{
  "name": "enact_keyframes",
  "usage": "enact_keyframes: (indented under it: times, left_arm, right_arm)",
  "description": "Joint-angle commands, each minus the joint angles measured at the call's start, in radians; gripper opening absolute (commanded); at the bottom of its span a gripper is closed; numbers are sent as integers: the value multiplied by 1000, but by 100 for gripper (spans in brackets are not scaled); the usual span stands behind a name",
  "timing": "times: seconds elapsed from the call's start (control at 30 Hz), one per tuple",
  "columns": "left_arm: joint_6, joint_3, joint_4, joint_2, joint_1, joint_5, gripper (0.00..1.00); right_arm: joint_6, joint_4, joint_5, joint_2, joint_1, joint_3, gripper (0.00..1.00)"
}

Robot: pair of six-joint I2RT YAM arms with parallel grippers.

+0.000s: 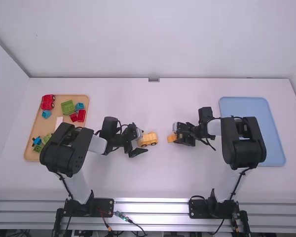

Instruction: Assemble lego blocks to make yellow taxi

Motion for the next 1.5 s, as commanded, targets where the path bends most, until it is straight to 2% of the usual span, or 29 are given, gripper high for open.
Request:
enact_keyframes:
  times: [0.0,0.4,0.9,1.03,1.27,1.47]
  left_arm:
    - [0,11,-4,8,-12,12,99]
    - [0,11,-4,8,-12,15,99]
    - [-3,11,-9,8,-12,15,99]
    - [25,11,-22,8,-12,15,99]
    - [113,18,-38,8,-12,-11,99]
    - [87,55,-30,35,-12,-84,99]
  right_arm:
    - [9,-6,-10,9,2,15,46]
    - [-2,-6,-13,9,29,15,44]
    - [2,-10,-13,9,31,15,28]
    - [37,-14,-37,9,32,31,29]
    - [-7,-185,-53,9,35,132,25]
    - [-164,-354,-129,9,45,220,26]
